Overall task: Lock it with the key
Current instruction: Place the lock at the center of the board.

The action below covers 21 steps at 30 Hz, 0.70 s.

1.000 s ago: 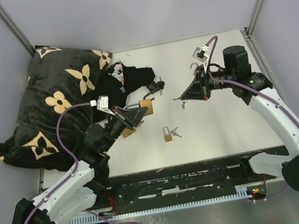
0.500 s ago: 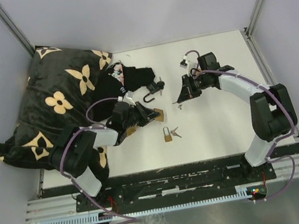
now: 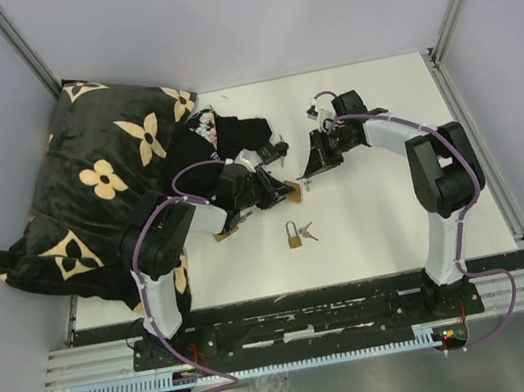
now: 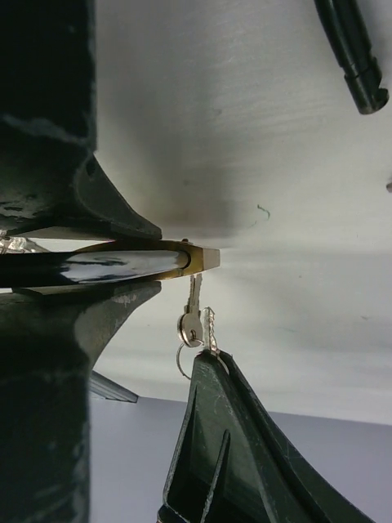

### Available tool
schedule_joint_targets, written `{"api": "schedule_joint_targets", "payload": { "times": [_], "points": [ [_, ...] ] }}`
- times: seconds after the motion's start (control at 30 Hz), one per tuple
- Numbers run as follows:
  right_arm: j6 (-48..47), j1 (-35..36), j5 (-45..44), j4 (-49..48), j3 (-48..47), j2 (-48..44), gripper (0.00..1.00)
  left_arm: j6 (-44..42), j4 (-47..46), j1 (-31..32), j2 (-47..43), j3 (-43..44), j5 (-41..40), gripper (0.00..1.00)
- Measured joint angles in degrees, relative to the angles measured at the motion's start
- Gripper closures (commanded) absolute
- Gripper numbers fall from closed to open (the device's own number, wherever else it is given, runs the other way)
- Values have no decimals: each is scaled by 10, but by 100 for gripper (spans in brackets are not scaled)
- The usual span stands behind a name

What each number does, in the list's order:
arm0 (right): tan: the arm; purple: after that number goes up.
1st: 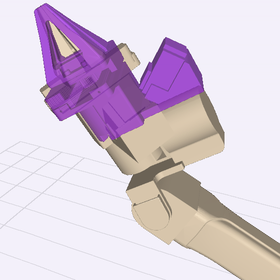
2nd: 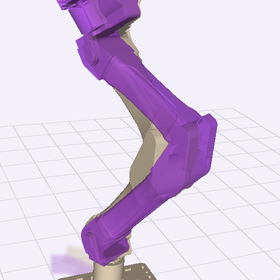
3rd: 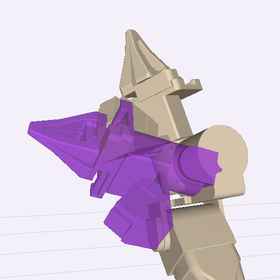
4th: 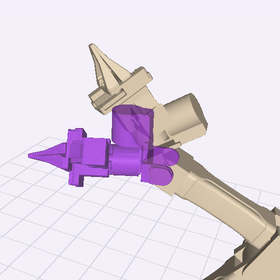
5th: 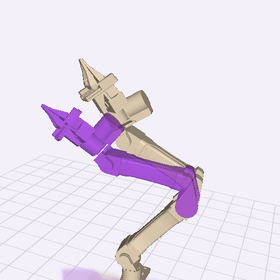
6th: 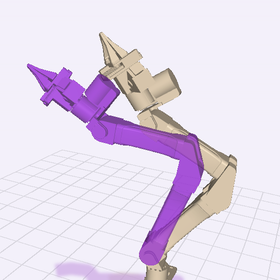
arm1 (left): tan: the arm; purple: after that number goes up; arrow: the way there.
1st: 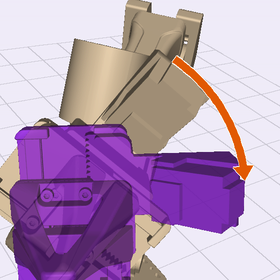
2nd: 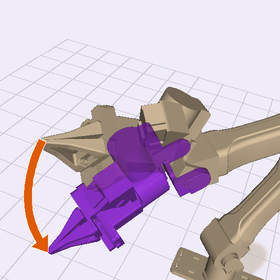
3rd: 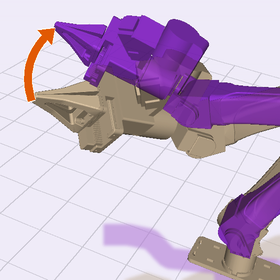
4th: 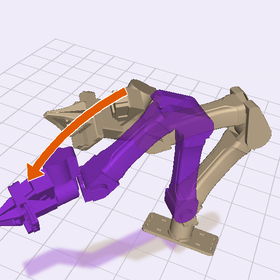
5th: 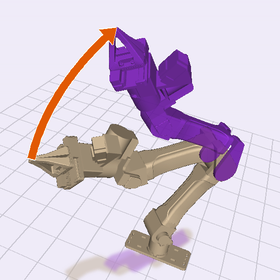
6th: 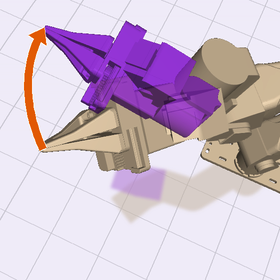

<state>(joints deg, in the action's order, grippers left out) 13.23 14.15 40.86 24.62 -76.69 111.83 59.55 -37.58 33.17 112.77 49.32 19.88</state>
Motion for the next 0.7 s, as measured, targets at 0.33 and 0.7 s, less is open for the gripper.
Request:
{"api": "schedule_joint_targets", "payload": {
  "times": [0.33,0.7],
  "points": [
    [-2,0,-30,1,-15,27,79,-46,94,3,11,55,-24,45],
    [-37,-3,-56,22,-41,49,31,-177,277,3,-46,101,-112,30]
  ]
}}
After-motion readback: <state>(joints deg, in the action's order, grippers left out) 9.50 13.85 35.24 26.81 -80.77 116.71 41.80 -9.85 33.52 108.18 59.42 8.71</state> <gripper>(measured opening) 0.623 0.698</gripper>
